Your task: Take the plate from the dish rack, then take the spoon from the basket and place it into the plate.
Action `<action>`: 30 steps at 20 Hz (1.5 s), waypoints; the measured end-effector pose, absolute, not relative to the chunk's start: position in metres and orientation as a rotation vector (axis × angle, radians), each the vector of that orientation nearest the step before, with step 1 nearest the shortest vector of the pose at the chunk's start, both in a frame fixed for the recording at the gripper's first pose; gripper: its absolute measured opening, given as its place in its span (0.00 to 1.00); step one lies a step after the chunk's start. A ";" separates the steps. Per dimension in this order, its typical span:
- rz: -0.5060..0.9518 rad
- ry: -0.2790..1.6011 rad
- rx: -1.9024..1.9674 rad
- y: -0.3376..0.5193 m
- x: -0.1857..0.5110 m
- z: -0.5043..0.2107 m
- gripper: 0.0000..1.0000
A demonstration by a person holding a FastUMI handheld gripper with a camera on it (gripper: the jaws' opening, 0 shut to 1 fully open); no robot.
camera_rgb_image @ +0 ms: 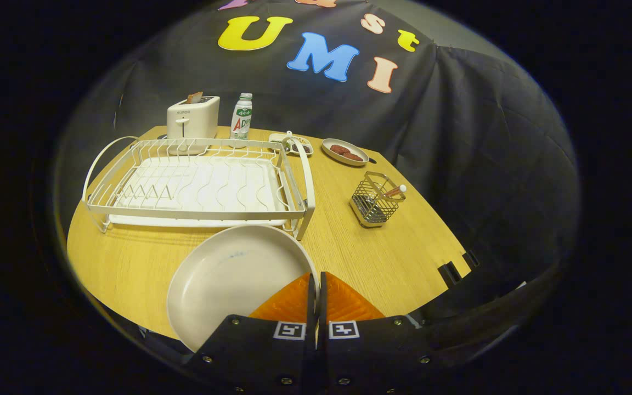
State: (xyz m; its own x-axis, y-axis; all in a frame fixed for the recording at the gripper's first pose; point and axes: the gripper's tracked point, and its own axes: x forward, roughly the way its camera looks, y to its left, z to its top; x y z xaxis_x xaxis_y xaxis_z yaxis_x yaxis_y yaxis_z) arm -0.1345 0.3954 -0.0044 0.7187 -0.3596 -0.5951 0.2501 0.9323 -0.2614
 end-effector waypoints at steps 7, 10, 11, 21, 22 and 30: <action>-0.320 0.718 -0.200 0.384 -0.127 -0.019 0.22; -0.336 0.691 -0.181 0.374 -0.122 -0.005 0.23; -0.348 0.681 -0.180 0.369 -0.119 0.002 0.23; -0.562 0.554 -0.181 0.268 -0.062 0.059 0.29; -0.573 0.544 -0.169 0.261 -0.055 0.062 0.29; -0.608 0.565 -0.104 0.222 -0.020 0.044 0.29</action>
State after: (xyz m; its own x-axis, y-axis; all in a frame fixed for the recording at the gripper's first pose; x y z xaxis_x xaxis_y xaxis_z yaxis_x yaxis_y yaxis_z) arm -0.0204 0.2216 0.0437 0.6751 -0.5675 -0.4714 0.5122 0.8204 -0.2541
